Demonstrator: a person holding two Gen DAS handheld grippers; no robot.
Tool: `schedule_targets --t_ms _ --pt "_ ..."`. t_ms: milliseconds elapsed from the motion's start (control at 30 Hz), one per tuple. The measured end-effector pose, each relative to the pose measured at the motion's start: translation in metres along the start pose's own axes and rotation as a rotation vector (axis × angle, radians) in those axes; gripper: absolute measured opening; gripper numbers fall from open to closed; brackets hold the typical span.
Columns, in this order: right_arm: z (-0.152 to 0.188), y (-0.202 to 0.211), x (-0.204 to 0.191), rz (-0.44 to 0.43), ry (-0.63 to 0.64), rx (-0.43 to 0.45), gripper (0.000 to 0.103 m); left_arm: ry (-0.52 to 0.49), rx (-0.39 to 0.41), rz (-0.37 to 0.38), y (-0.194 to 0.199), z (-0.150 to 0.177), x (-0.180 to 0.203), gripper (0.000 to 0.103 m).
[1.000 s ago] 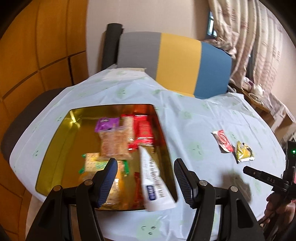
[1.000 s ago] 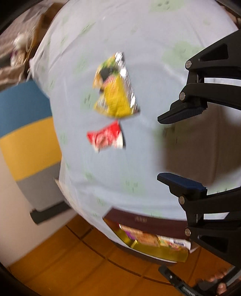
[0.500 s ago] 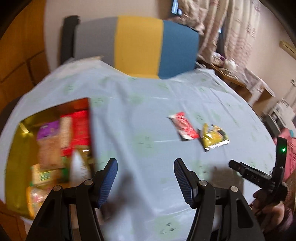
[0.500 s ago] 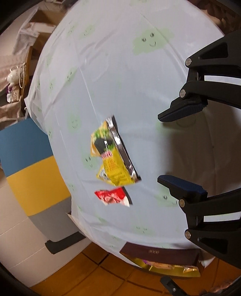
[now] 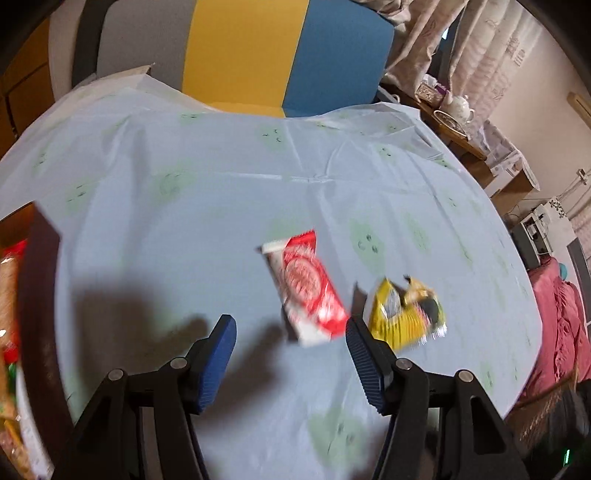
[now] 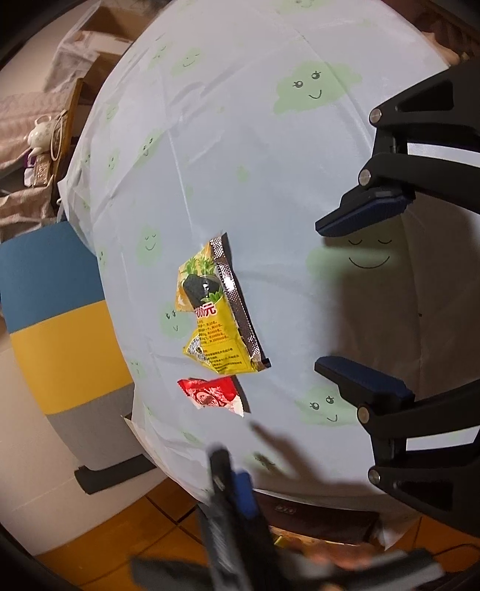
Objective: Organize snacks
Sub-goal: 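Grasp the red-and-white wafer packet with the left tool, then grasp the yellow-and-green snack bag with the right tool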
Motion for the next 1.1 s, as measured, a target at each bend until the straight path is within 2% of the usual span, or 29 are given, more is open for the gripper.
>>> schedule_targets --t_ms 100,300,367,433,567,667,800,933,1033,1100 --pt "0.003 -0.001 0.001 0.005 0.020 -0.006 0.069 0.019 -0.044 0.009 -0.022 -0.006 0.008 0.063" --pt "0.008 -0.006 0.002 -0.019 0.036 -0.012 0.074 0.039 -0.059 -0.047 -0.053 -0.016 0.010 0.063" --pt "0.010 -0.007 0.001 -0.021 0.050 -0.011 0.074 0.005 -0.033 -0.071 -0.055 -0.018 0.012 0.063" --pt "0.010 -0.007 0.000 -0.020 0.060 -0.007 0.074 -0.046 -0.015 -0.089 -0.053 -0.015 0.011 0.045" --pt "0.010 -0.008 -0.001 -0.021 0.069 -0.003 0.074 -0.106 -0.006 -0.035 -0.041 -0.003 0.007 0.038" --pt "0.007 -0.008 0.002 -0.036 0.052 -0.008 0.074 -0.127 -0.003 -0.034 -0.026 0.013 -0.003 0.037" --pt "-0.001 -0.009 0.007 -0.086 -0.042 -0.031 0.074 -0.175 0.019 -0.059 -0.002 0.041 -0.015 0.038" --pt "-0.014 -0.018 0.000 -0.204 -0.187 -0.074 0.074 -0.196 0.044 -0.055 0.021 0.071 -0.025 0.038" --pt "-0.034 -0.031 -0.006 -0.234 -0.262 -0.085 0.074 -0.206 0.080 -0.051 0.029 0.082 -0.031 0.038" --pt "-0.051 -0.041 -0.008 -0.220 -0.284 -0.071 0.074 -0.217 0.100 -0.047 0.029 0.083 -0.031 0.038"
Point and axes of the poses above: each gripper's, at about its wrist camera, not at the fingertips, and y roughly against the way its jaws point, x to its right, z to its underside, the point moved 10 cm from there along -y, roughly the way its jaws point, and after that the axes turned 5 degrees about x, right-handed, at the moved point
